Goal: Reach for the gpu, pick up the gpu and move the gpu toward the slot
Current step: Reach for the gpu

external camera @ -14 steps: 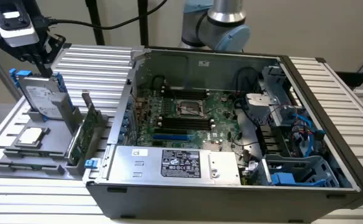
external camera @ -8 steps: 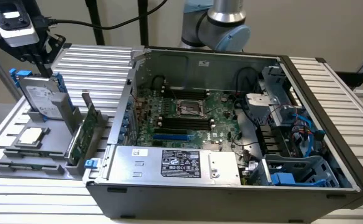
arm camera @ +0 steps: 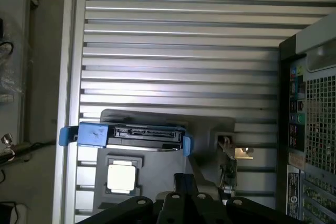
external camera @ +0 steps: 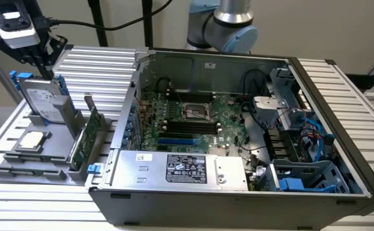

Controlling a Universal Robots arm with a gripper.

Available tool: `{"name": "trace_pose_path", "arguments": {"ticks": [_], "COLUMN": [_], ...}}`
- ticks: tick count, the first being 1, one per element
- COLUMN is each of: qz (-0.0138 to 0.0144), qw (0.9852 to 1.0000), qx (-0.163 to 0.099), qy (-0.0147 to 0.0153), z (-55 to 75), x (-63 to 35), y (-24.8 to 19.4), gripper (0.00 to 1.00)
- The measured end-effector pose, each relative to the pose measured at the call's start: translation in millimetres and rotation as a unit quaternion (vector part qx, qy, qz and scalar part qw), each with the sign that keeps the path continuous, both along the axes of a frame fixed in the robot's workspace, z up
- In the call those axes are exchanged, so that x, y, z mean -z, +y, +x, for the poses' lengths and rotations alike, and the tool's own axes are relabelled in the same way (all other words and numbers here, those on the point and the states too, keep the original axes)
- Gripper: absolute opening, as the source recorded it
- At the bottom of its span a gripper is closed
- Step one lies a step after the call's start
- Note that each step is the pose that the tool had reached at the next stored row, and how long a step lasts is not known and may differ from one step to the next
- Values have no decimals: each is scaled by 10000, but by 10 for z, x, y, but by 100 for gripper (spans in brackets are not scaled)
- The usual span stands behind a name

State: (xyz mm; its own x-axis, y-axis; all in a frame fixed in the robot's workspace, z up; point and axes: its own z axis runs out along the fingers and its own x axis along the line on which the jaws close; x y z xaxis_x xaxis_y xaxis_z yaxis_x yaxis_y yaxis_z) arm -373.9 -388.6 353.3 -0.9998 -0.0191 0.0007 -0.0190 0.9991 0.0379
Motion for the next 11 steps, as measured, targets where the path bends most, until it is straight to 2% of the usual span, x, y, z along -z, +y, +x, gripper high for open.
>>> {"name": "trace_pose_path", "arguments": {"ticks": [1, 6, 11], "qz": [0, -16, -17], "qw": [10000, 10000, 10000], "qx": [0, 0, 0], "qy": [0, 7, 10], "z": [1, 31, 142], "x": [0, 1, 6], "y": [-19, -180, -332], "gripper": [11, 11, 11]}}
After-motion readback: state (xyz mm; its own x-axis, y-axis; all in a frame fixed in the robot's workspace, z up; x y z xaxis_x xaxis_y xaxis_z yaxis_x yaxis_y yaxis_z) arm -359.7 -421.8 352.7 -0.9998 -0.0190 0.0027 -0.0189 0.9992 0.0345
